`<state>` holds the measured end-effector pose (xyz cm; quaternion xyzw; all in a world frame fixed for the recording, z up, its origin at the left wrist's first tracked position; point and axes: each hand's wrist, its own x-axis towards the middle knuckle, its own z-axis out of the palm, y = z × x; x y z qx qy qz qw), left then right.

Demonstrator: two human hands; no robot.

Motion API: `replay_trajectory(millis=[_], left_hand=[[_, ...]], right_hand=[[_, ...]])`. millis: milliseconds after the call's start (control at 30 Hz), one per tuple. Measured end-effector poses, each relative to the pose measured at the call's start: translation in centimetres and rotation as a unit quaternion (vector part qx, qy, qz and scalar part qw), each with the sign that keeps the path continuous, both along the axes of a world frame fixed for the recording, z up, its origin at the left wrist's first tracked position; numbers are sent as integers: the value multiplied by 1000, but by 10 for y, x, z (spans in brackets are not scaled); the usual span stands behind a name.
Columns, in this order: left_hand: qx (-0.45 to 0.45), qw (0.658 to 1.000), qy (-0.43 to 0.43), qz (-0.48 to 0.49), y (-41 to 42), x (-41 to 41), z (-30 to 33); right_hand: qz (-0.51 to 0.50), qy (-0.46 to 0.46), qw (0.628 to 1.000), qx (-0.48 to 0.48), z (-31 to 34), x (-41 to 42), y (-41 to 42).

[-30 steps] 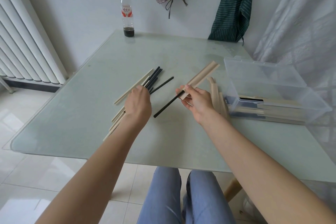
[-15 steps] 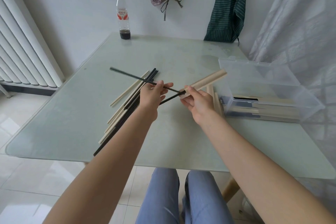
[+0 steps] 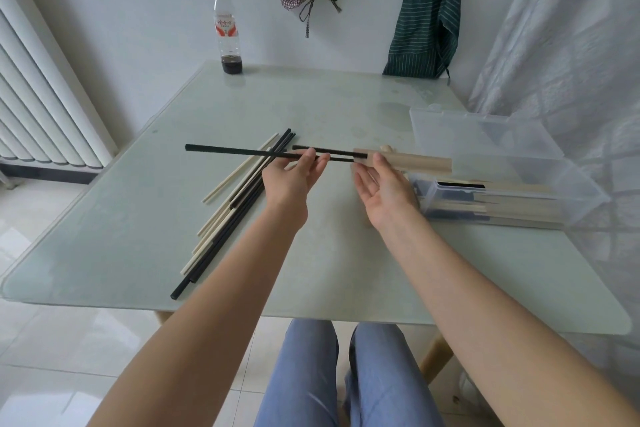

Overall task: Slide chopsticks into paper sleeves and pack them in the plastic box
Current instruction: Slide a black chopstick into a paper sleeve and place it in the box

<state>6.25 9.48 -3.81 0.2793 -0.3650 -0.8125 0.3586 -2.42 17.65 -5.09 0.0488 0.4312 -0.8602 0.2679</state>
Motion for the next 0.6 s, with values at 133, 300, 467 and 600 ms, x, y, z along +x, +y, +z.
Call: replay_trajectory(millis=[133, 300, 467, 600], left_hand=[[2, 1000, 15, 2, 0, 1, 2], [-6, 1000, 10, 10, 2, -1, 1], [-10, 1000, 7, 14, 4, -3, 1], [-5, 1000, 4, 5, 7, -5, 1]], right_hand=[[-23, 2, 1000, 10, 0, -2, 0], [4, 2, 1000, 6, 4, 6, 2], [22, 11, 1000, -9, 3, 6, 2], [26, 8, 1000, -6, 3, 7, 2]])
